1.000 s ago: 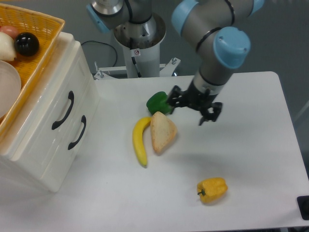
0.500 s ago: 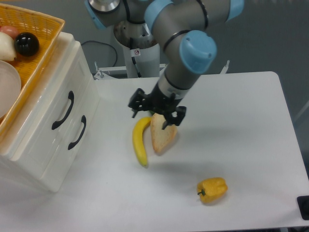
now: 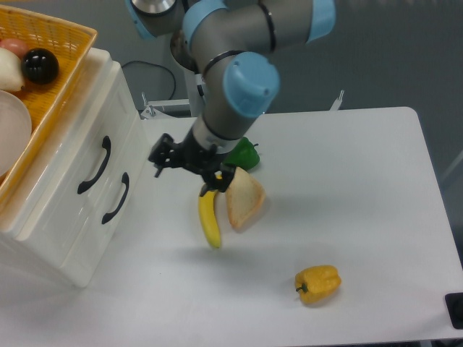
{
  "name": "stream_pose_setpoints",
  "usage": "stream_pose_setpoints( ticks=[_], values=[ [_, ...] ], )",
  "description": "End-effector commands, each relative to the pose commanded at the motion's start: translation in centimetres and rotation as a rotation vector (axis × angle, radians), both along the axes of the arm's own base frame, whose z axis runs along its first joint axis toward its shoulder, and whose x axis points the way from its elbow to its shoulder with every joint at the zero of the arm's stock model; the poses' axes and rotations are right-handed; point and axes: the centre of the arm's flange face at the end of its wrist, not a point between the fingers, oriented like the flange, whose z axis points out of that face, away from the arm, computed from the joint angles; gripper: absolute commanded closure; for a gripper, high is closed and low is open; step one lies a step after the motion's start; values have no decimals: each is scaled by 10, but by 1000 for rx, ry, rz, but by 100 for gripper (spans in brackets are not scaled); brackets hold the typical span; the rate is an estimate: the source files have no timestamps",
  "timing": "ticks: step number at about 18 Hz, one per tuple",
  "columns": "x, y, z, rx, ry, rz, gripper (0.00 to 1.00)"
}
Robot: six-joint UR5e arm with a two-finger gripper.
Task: Slide open the top white drawer
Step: 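Move the gripper across the table toward the upper drawer's black handle, then lower the gripper onto the upper drawer handle and hook it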
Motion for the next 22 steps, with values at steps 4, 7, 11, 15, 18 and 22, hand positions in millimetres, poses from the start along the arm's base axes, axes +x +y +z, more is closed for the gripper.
stream_pose_setpoints(
  ticks=[4,7,11,15,18,22],
  values=[
    [27,7,-5,-36,-33,-43,0],
    [41,11,-7,-47,-45,-67,0],
    [50,16,-11,-38,-71,-78,0],
    [58,16,-18,-50,-83,-88,0],
    [60,15,-19,-52,-85,-90,0],
    [68,18,-21,-57,-88,-102,0]
  ],
)
